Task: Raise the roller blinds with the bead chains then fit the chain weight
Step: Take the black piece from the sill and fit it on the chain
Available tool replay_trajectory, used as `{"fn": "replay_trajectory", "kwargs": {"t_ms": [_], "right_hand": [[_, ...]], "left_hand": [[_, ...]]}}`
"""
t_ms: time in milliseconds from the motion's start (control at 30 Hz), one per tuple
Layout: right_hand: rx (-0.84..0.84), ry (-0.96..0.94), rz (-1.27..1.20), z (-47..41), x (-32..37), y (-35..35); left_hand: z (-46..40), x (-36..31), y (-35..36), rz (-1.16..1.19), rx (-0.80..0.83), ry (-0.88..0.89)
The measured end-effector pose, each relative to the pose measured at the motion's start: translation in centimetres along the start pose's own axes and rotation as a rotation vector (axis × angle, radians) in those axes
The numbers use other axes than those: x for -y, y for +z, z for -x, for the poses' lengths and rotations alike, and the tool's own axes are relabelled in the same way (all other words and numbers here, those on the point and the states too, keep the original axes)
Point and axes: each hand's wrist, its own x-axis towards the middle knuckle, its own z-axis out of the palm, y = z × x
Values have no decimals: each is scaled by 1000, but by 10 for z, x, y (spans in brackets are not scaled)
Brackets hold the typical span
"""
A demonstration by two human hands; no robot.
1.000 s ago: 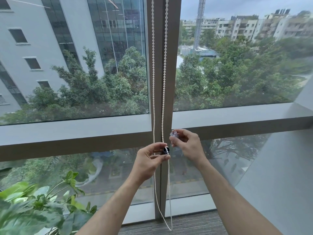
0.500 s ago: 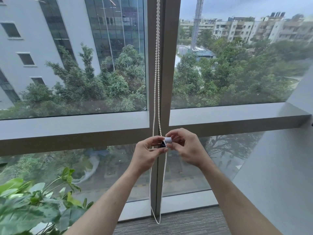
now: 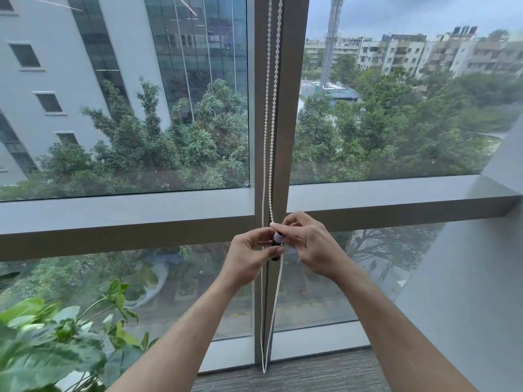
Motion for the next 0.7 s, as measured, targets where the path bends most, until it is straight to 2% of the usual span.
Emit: {"fn": "replay_trajectory", "kwargs": {"t_ms": [400, 600, 700], "right_hand": [[40, -56, 14, 6, -5, 8], [40, -32, -51, 13, -10, 15], [11, 25, -196, 15, -13, 20]], "left_hand": [[1, 5, -2, 54, 45, -65], [4, 3, 0, 84, 45, -79], [5, 0, 1, 89, 31, -76]]}}
